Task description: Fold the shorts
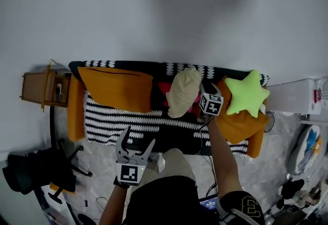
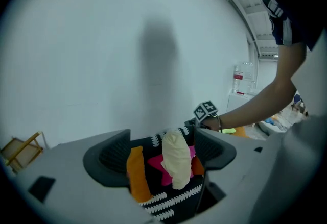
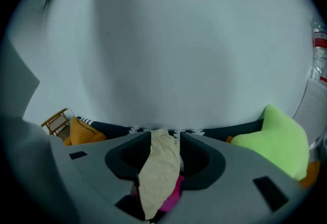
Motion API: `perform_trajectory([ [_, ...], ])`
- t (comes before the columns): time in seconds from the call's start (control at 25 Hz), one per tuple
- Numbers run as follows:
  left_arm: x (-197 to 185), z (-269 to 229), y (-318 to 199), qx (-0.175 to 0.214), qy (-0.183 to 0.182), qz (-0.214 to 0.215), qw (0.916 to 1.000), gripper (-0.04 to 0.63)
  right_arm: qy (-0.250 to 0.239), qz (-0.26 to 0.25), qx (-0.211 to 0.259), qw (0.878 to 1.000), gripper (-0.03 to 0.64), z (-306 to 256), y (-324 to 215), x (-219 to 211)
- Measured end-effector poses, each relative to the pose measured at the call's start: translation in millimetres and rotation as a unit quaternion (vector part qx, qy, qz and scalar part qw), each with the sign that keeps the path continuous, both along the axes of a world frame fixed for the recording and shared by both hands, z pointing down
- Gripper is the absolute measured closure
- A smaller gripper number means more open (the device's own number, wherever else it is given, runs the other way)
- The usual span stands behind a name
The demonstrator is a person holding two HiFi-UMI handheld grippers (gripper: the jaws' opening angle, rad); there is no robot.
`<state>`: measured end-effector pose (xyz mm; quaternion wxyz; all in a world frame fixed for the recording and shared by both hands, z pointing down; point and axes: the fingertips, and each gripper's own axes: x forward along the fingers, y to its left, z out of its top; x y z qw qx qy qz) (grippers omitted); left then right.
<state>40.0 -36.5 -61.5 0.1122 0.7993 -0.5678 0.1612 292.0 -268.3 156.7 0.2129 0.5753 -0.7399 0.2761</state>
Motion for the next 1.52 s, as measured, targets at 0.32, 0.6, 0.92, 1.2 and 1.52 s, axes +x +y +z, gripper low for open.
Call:
perform_trajectory([
  [0.32, 0, 50, -65, -0.04, 0.007, -0.053, 0.9978, 0.244, -0.023, -0.013, -0.071, 0.997, 0.42, 87, -122, -31],
  [0.6, 8, 58, -99, -0.043, 0.011, -0.042, 0.9981, 0.25, -0.032, -0.047, -0.182, 0.982, 0.56, 123, -112, -42],
  [0.92, 10, 37, -91, -0.032, 0.02, 0.0, 0.9993, 0.253, -0.103, -0.122, -0.089, 0.983, 0.575, -12, -31, -52],
  [1.2, -20, 22, -27, -0.05, 0.038, 0.057, 0.9964, 0.266, -0.021, -0.263, 0.008, 0.965, 0.575, -156, 89, -101],
  [1.52, -84, 13, 11, -0.038, 0.058, 0.142, 0.9874, 0.266, 0.068, -0.303, 0.049, 0.949, 0.575, -295, 192, -144],
])
